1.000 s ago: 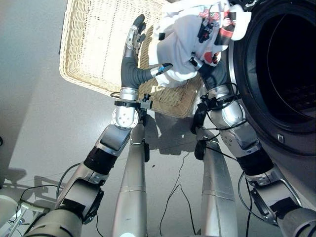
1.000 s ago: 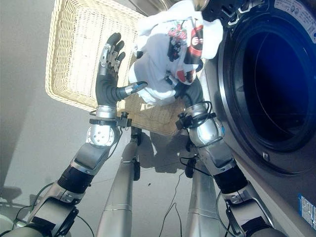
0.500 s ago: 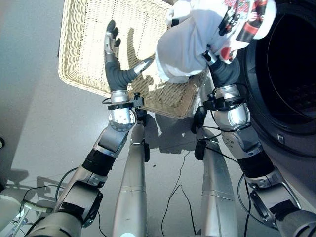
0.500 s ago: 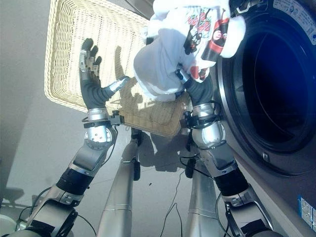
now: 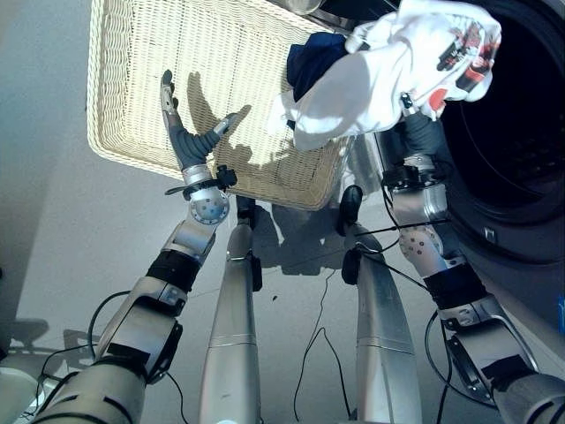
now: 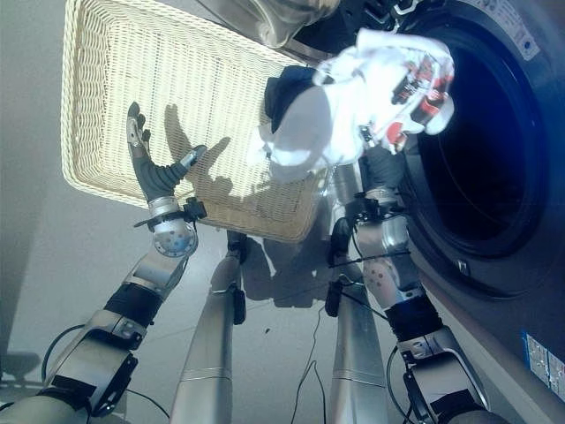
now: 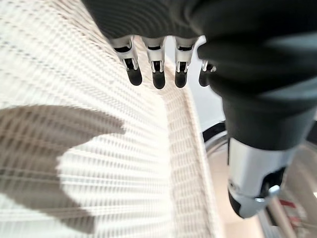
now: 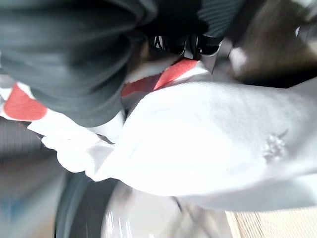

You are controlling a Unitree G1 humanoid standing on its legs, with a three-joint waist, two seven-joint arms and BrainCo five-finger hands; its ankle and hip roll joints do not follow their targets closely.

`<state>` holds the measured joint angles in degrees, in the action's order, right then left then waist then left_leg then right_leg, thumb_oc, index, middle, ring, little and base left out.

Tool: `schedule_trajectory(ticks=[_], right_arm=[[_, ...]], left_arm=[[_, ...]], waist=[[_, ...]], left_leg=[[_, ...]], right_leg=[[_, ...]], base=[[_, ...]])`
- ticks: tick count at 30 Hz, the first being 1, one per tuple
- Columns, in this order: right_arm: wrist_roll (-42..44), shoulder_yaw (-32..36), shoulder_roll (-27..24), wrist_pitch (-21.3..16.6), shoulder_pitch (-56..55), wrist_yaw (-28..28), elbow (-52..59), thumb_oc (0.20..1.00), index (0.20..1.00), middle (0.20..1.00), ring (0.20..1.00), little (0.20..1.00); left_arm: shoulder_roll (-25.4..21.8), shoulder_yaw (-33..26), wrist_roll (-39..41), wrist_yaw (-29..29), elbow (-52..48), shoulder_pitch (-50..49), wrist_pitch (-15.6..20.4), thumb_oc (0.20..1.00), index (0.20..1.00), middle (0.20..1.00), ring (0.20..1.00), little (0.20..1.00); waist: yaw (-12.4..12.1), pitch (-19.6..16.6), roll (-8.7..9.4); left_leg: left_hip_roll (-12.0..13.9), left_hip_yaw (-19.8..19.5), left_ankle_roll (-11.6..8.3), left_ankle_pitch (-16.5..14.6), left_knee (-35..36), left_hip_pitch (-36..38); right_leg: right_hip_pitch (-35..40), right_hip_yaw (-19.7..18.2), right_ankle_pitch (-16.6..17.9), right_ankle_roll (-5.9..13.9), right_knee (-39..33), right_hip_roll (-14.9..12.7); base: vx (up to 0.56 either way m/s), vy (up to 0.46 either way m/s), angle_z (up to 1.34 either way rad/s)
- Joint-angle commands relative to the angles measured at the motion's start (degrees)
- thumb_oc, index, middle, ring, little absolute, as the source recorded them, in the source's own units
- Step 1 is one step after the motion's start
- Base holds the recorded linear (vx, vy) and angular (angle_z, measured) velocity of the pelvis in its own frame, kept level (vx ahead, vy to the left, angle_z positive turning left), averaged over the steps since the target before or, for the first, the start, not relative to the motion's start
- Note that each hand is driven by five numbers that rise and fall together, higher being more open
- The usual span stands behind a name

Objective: Put the clothes into the washing machine.

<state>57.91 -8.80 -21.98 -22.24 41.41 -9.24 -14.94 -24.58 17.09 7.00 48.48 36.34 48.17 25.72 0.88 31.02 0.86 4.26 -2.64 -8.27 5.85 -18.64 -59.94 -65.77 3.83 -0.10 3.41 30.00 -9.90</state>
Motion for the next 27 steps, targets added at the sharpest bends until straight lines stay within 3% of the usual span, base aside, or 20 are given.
schedule_trajectory(ticks=[1, 10, 16, 17, 19, 21, 24, 25, 27], right_arm=[[5.33, 2.35, -3.38, -4.63, 0.90, 2.76, 5.41, 0.200, 0.200, 0.200, 0.200, 0.200], [21.05, 2.81, -6.15, -4.22, 4.71, 8.14, -10.26, 0.200, 0.200, 0.200, 0.200, 0.200], [27.52, 4.96, -11.00, -4.87, 11.50, 2.91, -20.96, 0.200, 0.200, 0.200, 0.200, 0.200], [33.28, 6.53, -17.11, -7.52, 18.57, -1.16, -30.73, 0.200, 0.200, 0.200, 0.200, 0.200], [32.56, 6.70, -21.35, -12.02, 22.72, -4.81, -36.04, 0.200, 0.200, 0.200, 0.200, 0.200], [25.95, 3.35, -28.21, -17.78, 28.80, -17.57, -35.06, 0.200, 0.200, 0.200, 0.200, 0.200], [19.56, 2.43, -34.86, -18.17, 31.03, -25.31, -32.76, 0.216, 0.216, 0.216, 0.216, 0.216], [16.98, 2.68, -37.12, -17.53, 31.24, -27.77, -32.36, 0.341, 0.341, 0.341, 0.341, 0.341], [17.36, 3.89, -39.95, -16.63, 30.27, -27.49, -32.80, 0.454, 0.454, 0.454, 0.454, 0.454]], left_arm=[[-2.13, -1.11, 2.55, 0.88, -0.60, 2.52, 2.91, 1.000, 1.000, 1.000, 1.000, 1.000], [-5.22, 0.36, 7.61, -2.75, 9.01, 7.11, 2.32, 1.000, 1.000, 1.000, 1.000, 1.000], [-6.93, 1.10, 10.29, -6.07, 13.22, 8.92, 2.60, 1.000, 1.000, 1.000, 1.000, 1.000], [-7.79, 1.72, 10.92, -7.73, 15.60, 8.21, 4.09, 1.000, 1.000, 1.000, 1.000, 1.000], [-7.94, 2.54, 9.58, -7.35, 15.57, 6.87, 4.62, 1.000, 1.000, 1.000, 1.000, 1.000], [-10.40, 3.51, 10.02, -7.17, 13.56, 5.54, 3.72, 1.000, 1.000, 1.000, 1.000, 1.000], [-14.03, 3.25, 12.14, -9.12, 13.17, 4.63, 2.87, 1.000, 1.000, 1.000, 1.000, 1.000], [-15.22, 3.23, 12.92, -10.03, 13.22, 4.12, 2.62, 1.000, 1.000, 1.000, 1.000, 1.000], [-16.03, 2.60, 13.05, -10.99, 13.41, 3.14, 2.60, 1.000, 1.000, 1.000, 1.000, 1.000]], waist=[[0.72, -1.23, -0.65], [0.98, -1.23, -0.18], [0.64, -1.23, -0.10], [0.37, -1.23, 0.13], [-0.07, -1.23, 0.60], [-0.48, -1.23, 1.77], [0.07, -1.23, 3.26], [0.25, -1.23, 3.86], [0.50, -1.23, 4.60]], left_leg=[[-2.51, 1.20, 2.41, -0.50, -1.63, -0.61], [-1.83, 1.41, 1.79, -0.63, -0.14, -0.03], [-1.39, 1.37, 1.43, -1.15, -0.27, 0.40], [-0.87, 0.91, 1.32, -2.27, -1.02, 0.74], [-0.40, 0.43, 1.40, -2.76, -1.44, 0.54], [-0.17, -0.63, 1.39, -2.81, -1.28, 0.22], [0.15, -1.35, 1.67, -3.08, -1.54, 0.69], [0.19, -1.55, 1.87, -3.20, -1.72, 1.07], [0.29, -1.75, 2.13, -3.34, -1.74, 1.64]], right_leg=[[2.12, 3.74, 6.05, 4.82, -4.58, 1.60], [2.55, 3.50, 5.66, 4.48, -5.68, 2.26], [2.99, 3.39, 5.56, 4.34, -5.87, 2.48], [3.86, 3.47, 5.69, 4.52, -6.45, 2.60], [4.25, 3.95, 5.86, 4.71, -6.37, 2.57], [4.75, 4.67, 6.63, 4.81, -7.26, 2.90], [5.79, 4.95, 6.90, 4.64, -7.66, 3.54], [6.39, 4.96, 6.89, 4.50, -7.72, 3.92], [7.31, 4.99, 6.63, 4.37, -7.77, 4.23]], base=[[-0.01, 0.016, -0.10], [0.00, 0.003, -0.05], [0.00, -0.004, -0.01], [0.02, -0.033, -0.05], [0.01, -0.089, -0.05], [-0.02, -0.105, -0.08], [-0.03, -0.036, -0.09], [-0.01, -0.031, -0.08], [0.00, -0.036, -0.05]])
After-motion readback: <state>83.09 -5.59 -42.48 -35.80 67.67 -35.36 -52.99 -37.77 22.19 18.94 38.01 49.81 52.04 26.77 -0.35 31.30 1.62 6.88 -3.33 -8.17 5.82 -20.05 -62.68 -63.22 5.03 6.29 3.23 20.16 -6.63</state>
